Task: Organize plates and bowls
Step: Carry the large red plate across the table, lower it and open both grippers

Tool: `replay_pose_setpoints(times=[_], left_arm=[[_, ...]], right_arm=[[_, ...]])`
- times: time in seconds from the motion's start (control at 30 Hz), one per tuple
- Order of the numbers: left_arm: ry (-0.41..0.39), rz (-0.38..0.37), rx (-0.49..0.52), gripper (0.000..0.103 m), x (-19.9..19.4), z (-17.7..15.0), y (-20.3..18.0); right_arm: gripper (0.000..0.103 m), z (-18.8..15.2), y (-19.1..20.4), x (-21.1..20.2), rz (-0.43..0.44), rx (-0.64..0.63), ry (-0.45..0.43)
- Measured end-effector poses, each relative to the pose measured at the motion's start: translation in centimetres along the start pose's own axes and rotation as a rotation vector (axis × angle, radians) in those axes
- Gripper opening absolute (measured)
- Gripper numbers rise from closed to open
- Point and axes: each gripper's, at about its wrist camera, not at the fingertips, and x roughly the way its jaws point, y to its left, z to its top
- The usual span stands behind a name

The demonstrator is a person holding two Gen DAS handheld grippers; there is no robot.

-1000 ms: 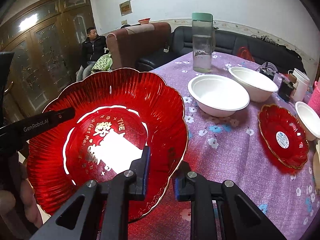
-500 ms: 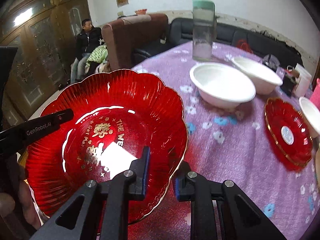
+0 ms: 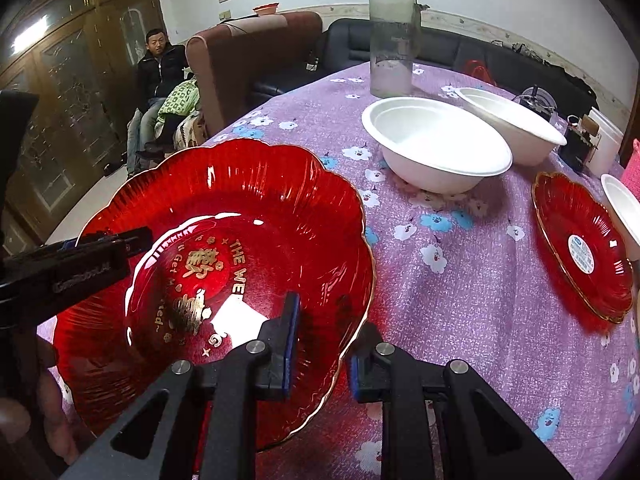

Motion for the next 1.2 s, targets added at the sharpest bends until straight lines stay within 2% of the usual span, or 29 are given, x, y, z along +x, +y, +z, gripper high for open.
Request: replay_pose_setpoints(times=[0.17, 0.23, 0.3, 0.33, 0.4, 0.47, 0.5, 0.57, 0.63, 0.67, 0.7, 0.73, 0.8, 0.9, 1.2], left_arm=[[0.014, -0.044, -0.028, 0.059, -0.6, -0.3, 0.4], [0.007, -0.049, -0.047, 0.06, -1.3, -0.5, 0.8], [-0.004, -0.06, -0.078, 0.061, -2.3, -0.8, 1.4], [-0.008, -0.064, -0.09, 0.061, -2.6, -0.9, 1.6], [-0.017, -0.083, -0.131, 0.062, -3.6, -1.3, 2.4], [-0.025, -0.102, -0.181, 0.063, -4.2, -1.7, 3.3], [-0.028, -0.113, -0.214, 0.064, -4.6, -2.0, 3.9], [-0.031, -0.1, -0.261, 0.064, -5.3, -2.6, 4.5], [-0.069, -0.093, -0.285, 0.064, -6.9, -3.4, 4.6], [-0.095, -0.103, -0.29, 0.064, -8.0, -3.9, 4.5], [-0.117, -0.117, -0.289, 0.069, -9.0, -4.6, 4.2], [-0.13, -0.13, -0.285, 0.078, -9.7, -5.0, 4.0], [-0.134, -0.145, -0.263, 0.083, -10.7, -5.7, 3.0], [-0.098, -0.171, -0.204, 0.083, -10.8, -5.6, 1.4], [-0.098, -0.268, -0.039, 0.083, -12.5, -3.9, -3.6]], right_arm=[[0.027, 0.3, -0.3, 0.3, 0.035, 0.002, 0.015], [0.046, 0.4, -0.9, 0.2, 0.052, 0.025, 0.015], [0.059, 0.4, -1.7, -0.7, 0.055, 0.062, -0.014], [0.061, 0.3, -2.1, -1.4, 0.05, 0.078, -0.032], [0.061, 0.1, -3.1, -3.3, -0.002, 0.113, -0.084], [0.061, -0.2, -3.8, -6.0, -0.107, 0.15, -0.173], [0.061, -0.2, -3.9, -7.8, -0.124, 0.17, -0.225], [0.061, -0.1, -3.2, -10.0, -0.046, 0.177, -0.26], [0.061, -0.2, -1.2, -10.4, 0.105, 0.093, -0.199], [0.061, -0.5, -0.5, -10.3, 0.142, 0.07, -0.171], [0.061, -1.1, -0.3, -10.4, 0.146, 0.07, -0.168], [0.061, -1.5, -0.2, -10.5, 0.135, 0.068, -0.175], [0.061, -2.4, -0.4, -10.4, 0.104, 0.057, -0.176], [0.061, -3.6, -1.8, -10.5, 0.087, 0.083, -0.165], [0.061, -3.9, -7.4, -10.3, 0.019, 0.201, -0.141]])
